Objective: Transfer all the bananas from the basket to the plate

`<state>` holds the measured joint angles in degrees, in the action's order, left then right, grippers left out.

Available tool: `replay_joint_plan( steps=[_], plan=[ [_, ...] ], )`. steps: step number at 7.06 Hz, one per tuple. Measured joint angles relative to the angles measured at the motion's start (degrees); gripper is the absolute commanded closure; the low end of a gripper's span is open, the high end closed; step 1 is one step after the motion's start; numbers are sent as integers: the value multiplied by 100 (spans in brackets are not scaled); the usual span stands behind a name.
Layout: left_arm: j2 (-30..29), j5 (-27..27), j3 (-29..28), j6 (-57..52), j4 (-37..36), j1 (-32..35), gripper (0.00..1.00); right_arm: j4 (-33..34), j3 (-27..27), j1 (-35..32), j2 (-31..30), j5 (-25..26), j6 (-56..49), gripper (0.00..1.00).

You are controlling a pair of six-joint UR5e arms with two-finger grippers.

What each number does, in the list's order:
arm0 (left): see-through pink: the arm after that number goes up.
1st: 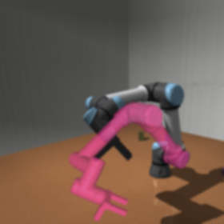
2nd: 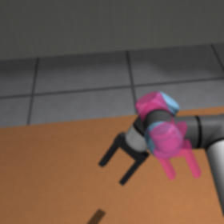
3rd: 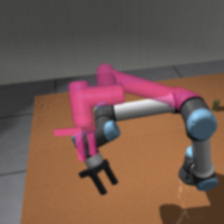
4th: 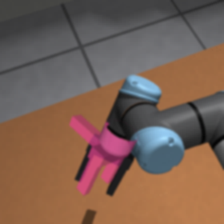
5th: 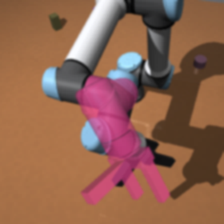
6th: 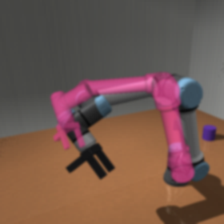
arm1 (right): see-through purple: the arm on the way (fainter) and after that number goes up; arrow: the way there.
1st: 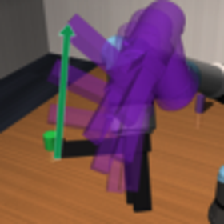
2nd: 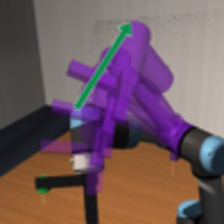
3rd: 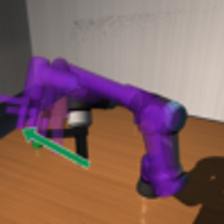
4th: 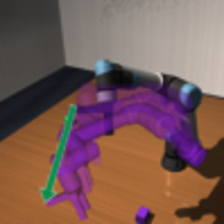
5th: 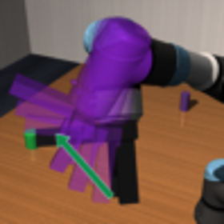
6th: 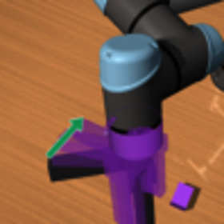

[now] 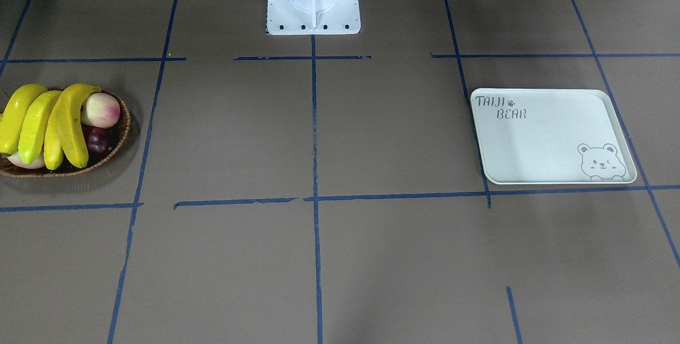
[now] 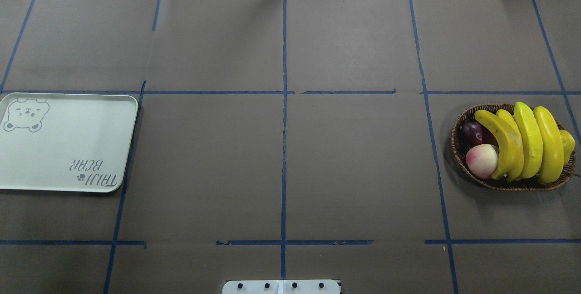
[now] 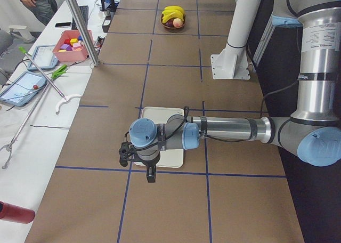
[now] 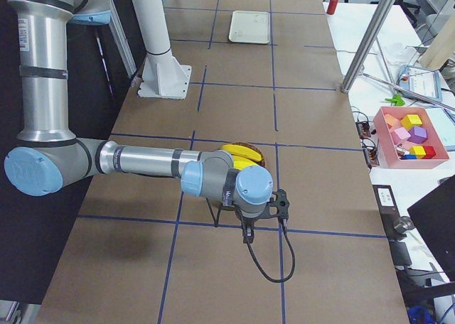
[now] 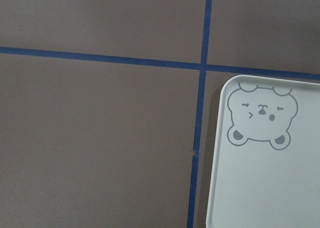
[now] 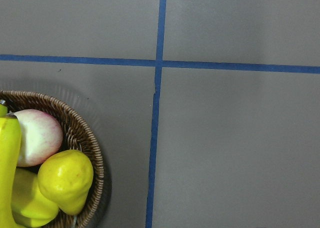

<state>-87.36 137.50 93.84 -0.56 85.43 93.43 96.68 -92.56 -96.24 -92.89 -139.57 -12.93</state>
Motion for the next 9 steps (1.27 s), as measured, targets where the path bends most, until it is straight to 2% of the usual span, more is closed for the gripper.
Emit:
replay_joint_plan(
  steps=[6,9],
  plan=[
    [0,22,36,20,215,0,0,2,-45,7,14,-19,1,0],
    [0,30,42,28,237,0,0,1,-379,25,31,-38,-1,0]
  ],
)
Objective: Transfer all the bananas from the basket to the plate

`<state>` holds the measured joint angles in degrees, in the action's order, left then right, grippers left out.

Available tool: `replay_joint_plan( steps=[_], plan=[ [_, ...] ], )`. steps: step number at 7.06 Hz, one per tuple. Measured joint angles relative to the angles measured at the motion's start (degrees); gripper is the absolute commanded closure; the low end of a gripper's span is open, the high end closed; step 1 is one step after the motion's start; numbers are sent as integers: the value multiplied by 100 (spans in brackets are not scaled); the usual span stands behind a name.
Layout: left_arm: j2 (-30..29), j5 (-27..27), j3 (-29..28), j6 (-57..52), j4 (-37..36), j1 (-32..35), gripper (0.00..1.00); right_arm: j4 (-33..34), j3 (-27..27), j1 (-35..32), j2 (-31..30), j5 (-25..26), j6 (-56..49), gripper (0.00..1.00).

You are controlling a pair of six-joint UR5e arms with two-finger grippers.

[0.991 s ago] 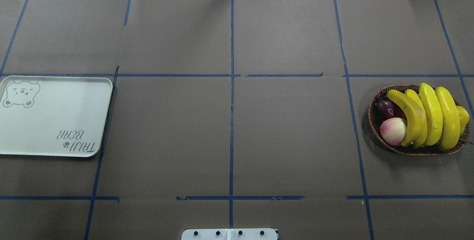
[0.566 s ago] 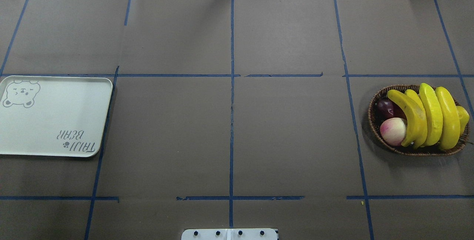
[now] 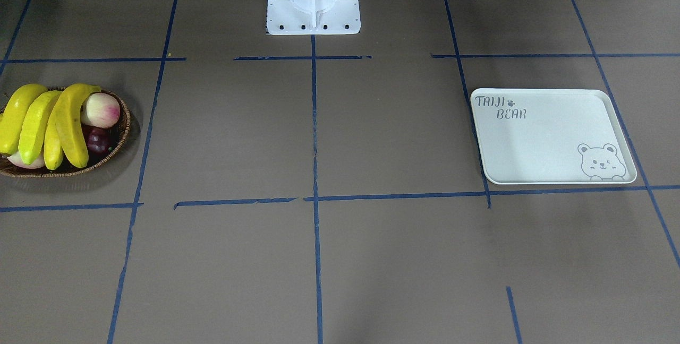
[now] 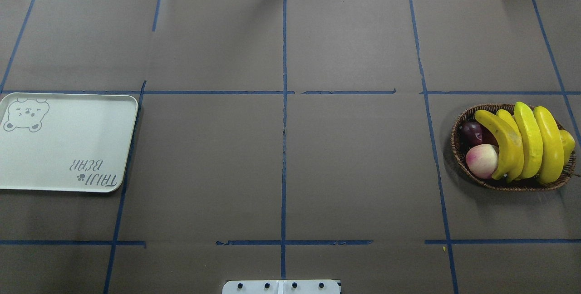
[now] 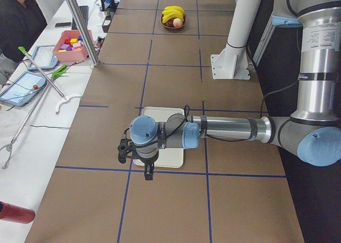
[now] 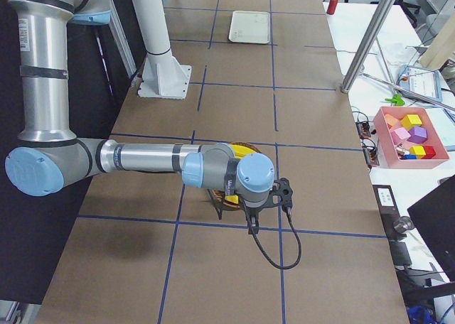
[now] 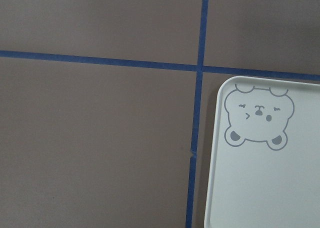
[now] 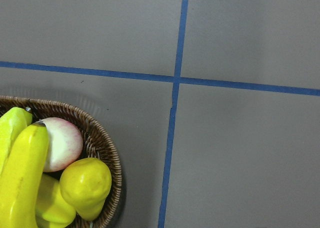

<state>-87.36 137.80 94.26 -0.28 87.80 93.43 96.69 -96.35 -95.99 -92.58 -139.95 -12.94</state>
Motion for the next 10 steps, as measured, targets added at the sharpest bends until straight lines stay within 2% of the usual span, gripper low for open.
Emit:
replay_joint_plan(
  steps=[2,4,6,7,8,9,10],
  plan=[
    [0,1,-1,13,1,0,0,20,-275,67,132,18,32,0],
    [6,1,0,22,1,0,0,7,-531,349,119,-534,411,0],
    [8,7,17,34,3,0,0,-118,-1367,838,-212,-825,1673,0],
    [9,9,22,36,6,0,0,-496,-1746,1146,-410,-742,2588,0],
    [9,10,38,36,8,0,0,-1305,-1972,1567,-623,-543,3756,0],
    [9,10,59,36,9,0,0,-2449,-2054,2140,-862,-194,5063,0],
    [7,10,69,36,9,0,0,-3248,-2066,2702,-1008,213,5948,0]
  ],
)
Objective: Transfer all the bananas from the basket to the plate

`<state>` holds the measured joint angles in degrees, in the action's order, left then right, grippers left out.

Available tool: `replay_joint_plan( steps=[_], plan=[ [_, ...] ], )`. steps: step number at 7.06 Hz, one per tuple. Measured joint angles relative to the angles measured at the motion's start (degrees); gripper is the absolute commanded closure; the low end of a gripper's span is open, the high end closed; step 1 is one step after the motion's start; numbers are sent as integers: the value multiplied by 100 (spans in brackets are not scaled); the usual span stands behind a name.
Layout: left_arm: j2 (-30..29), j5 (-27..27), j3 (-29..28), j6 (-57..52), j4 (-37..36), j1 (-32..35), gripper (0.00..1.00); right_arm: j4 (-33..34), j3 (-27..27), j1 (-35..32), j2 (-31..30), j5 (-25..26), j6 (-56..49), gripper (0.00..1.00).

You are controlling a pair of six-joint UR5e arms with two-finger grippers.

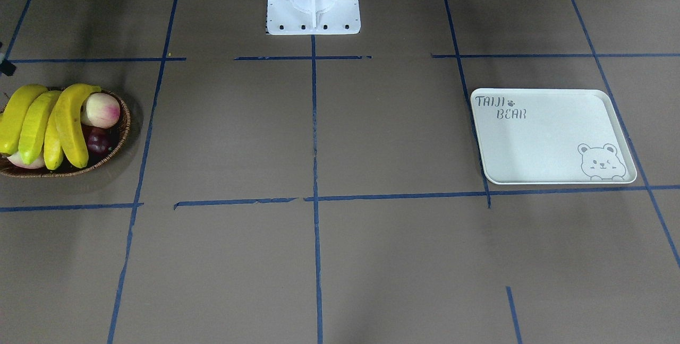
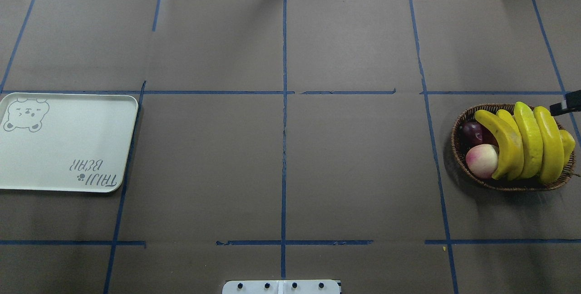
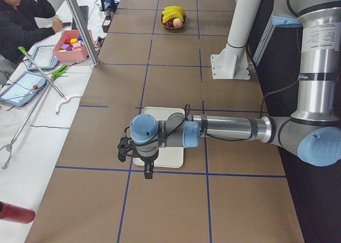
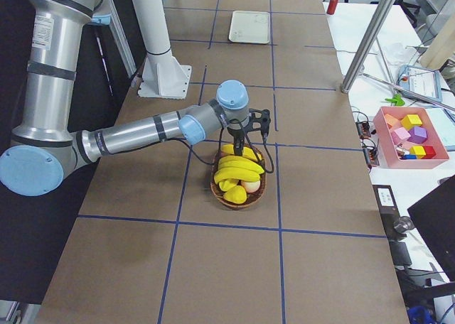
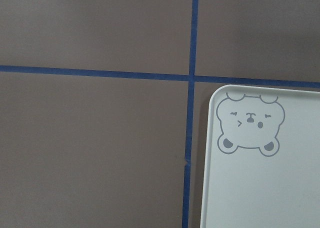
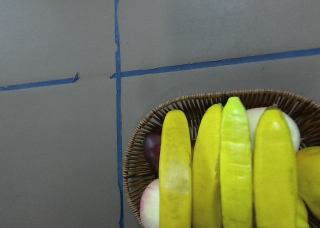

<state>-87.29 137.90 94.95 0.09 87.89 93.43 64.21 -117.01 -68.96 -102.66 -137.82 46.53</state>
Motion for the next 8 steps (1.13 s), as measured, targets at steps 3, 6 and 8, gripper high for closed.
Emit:
replay_joint_plan(
  steps=[3,6,8],
  plan=[
    [-6,4,8,32,8,0,0,-555,144,1177,-49,891,727,0],
    [-10,6,14,102,54,0,0,-574,463,1524,32,1007,760,5],
    [-15,8,33,105,68,0,0,-569,529,1557,47,1011,761,45]
  ],
)
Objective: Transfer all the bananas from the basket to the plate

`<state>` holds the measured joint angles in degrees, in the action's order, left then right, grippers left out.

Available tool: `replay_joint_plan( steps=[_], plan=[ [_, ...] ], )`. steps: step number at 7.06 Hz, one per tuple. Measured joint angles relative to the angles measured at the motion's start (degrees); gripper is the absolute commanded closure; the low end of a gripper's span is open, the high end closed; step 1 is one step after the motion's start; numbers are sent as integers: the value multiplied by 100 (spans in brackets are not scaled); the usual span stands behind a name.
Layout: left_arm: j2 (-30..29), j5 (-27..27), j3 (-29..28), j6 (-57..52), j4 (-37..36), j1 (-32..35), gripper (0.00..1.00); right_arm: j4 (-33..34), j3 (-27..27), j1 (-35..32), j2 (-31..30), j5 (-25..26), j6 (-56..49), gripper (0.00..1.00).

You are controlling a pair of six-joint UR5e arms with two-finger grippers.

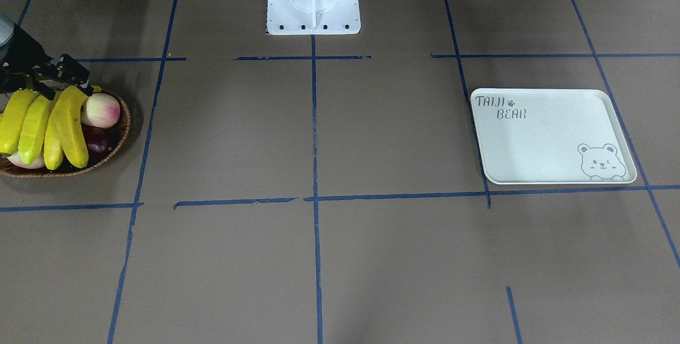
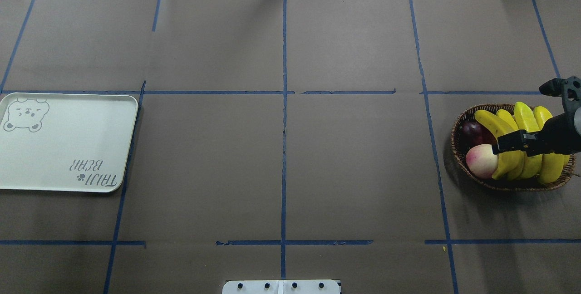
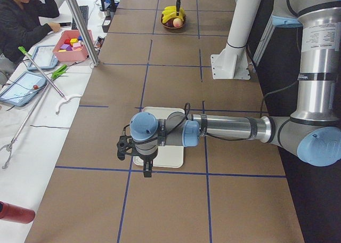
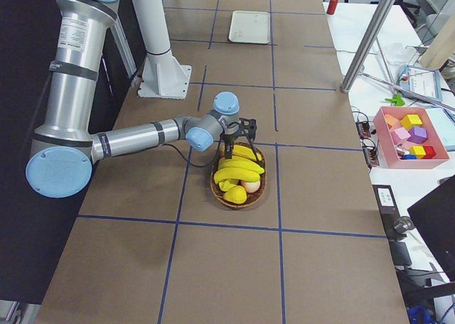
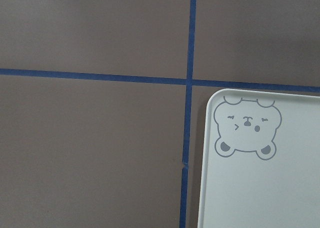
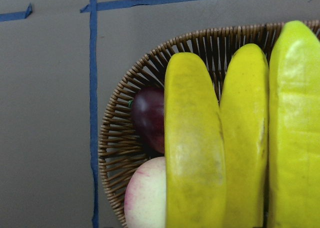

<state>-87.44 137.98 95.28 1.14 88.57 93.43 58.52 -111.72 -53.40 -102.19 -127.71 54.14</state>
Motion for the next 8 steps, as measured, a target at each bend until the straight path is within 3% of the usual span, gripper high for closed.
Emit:
replay_joint_plan(
  steps=[1,2,5,8],
  plan=[
    [-4,0,4,3,2,0,0,1,12,0,2,0,-2,80],
    [-7,0,7,32,5,-8,0,-1,12,-4,0,-1,-6,98],
    [-10,0,8,102,11,-48,0,-15,-51,-31,3,-15,-50,100],
    [-48,0,21,117,11,-89,0,16,-650,-420,-19,-320,-35,100]
  ],
)
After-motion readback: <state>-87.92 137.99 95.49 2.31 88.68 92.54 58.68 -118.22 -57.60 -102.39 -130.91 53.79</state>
